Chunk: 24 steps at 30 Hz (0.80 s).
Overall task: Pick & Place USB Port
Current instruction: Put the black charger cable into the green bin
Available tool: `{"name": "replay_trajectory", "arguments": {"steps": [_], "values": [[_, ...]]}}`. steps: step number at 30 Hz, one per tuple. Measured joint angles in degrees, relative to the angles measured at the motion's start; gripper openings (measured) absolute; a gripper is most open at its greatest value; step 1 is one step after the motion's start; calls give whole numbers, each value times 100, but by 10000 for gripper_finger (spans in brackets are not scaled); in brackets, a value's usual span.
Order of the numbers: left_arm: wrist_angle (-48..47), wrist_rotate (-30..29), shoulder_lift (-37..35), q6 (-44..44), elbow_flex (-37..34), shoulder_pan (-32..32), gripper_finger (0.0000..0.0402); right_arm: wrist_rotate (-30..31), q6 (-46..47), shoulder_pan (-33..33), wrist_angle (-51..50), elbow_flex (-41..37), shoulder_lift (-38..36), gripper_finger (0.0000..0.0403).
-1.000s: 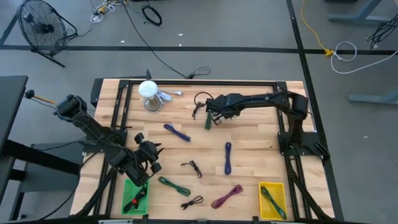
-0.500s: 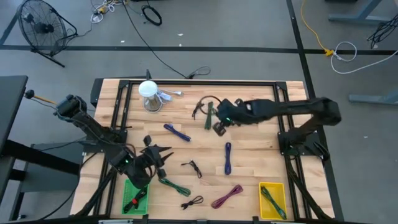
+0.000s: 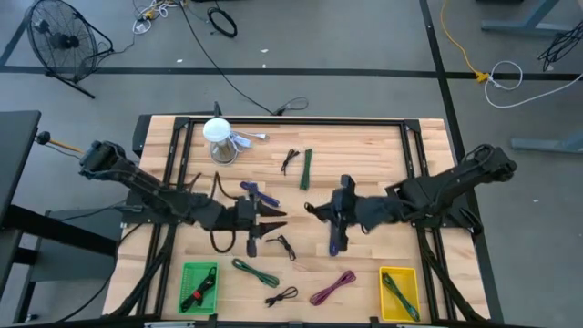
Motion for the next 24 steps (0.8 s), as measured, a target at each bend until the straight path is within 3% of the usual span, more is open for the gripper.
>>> {"name": "replay_trajectory", "arguments": {"steps": [5, 13, 24], "values": [[349, 806, 0, -168, 0, 379, 108, 585, -137, 517, 274, 0, 1, 0], [1027, 1636, 114, -326, 0, 681, 108, 786, -666, 704, 1067, 2, 229, 0], [1088, 1692, 144, -237, 4, 672, 108, 867, -967, 628, 1743, 7, 437, 0]]}}
